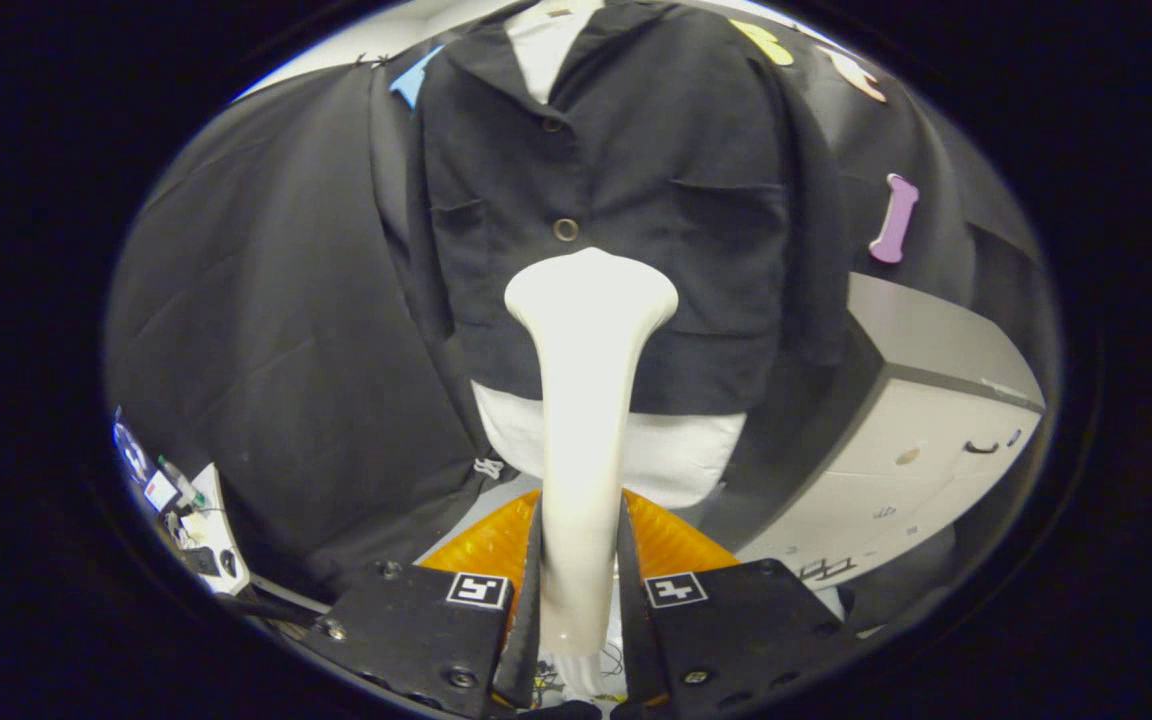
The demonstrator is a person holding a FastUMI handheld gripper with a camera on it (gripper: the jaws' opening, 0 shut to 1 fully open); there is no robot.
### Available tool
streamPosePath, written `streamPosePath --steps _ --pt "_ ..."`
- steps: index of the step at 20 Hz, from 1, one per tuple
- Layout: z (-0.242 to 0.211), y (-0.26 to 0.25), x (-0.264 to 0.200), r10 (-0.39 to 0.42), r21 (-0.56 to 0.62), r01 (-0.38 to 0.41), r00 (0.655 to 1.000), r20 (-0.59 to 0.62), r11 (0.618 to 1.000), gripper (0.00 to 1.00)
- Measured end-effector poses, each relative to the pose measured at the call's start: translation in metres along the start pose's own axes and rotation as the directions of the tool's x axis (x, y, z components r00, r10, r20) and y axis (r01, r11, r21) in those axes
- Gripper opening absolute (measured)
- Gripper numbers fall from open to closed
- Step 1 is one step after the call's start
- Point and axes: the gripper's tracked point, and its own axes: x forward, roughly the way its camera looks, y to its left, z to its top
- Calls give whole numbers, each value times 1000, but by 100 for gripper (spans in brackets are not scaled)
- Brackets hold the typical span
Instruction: Iron the clothes twice with a garment steamer, once on the left side and once on the right side.
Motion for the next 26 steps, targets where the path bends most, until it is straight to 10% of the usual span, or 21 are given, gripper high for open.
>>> streamPosePath --steps 26 --pt "-151 -331 -244 -217 262 203 976 26 944 36"
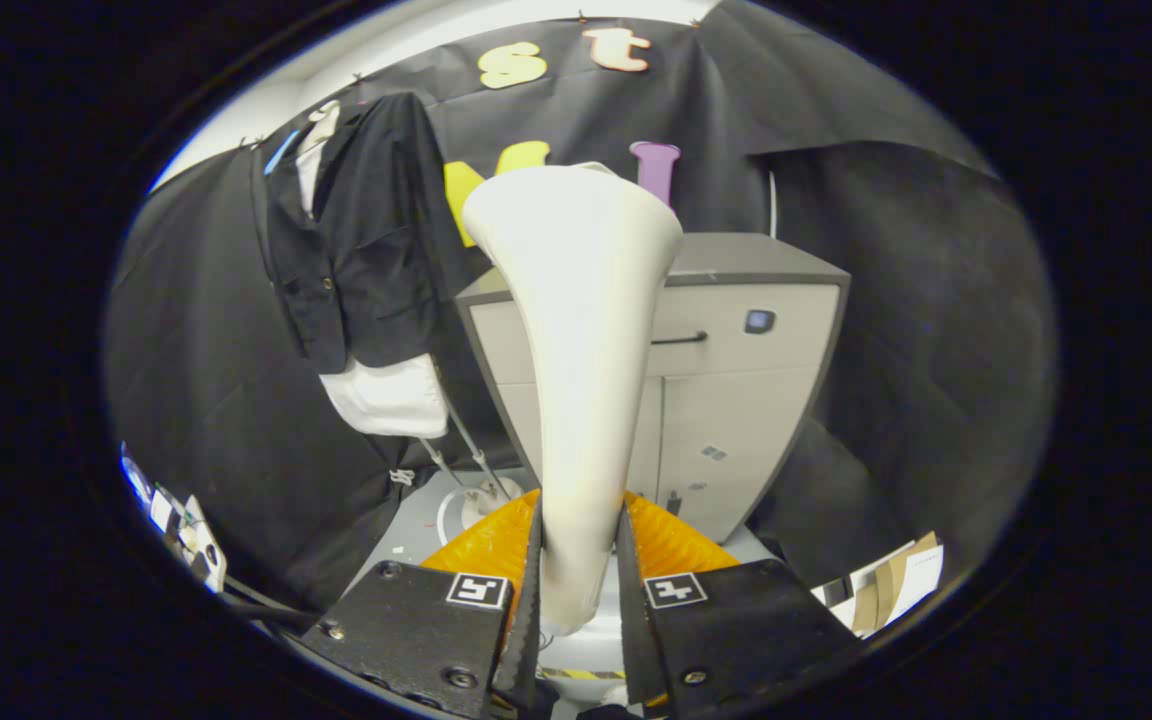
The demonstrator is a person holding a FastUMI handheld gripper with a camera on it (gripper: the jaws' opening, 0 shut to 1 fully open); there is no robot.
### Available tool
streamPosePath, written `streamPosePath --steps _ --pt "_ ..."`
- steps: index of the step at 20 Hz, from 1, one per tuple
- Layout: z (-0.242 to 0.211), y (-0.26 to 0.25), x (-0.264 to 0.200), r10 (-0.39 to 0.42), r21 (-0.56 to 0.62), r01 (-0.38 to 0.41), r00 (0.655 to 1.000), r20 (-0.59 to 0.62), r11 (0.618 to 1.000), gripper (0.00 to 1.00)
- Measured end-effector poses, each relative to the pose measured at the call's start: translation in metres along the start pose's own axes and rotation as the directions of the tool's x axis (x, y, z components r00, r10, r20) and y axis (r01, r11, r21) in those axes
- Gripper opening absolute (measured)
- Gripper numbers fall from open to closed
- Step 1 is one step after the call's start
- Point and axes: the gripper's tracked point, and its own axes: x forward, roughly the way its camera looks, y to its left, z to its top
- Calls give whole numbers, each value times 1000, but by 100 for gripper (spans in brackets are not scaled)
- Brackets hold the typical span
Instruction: Iron the clothes twice with a garment steamer, once on the left side and once on the right side.
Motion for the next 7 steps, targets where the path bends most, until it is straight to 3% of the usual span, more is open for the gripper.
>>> streamPosePath --steps 7 --pt "-38 -79 -40 -98 90 99 995 -17 991 37"
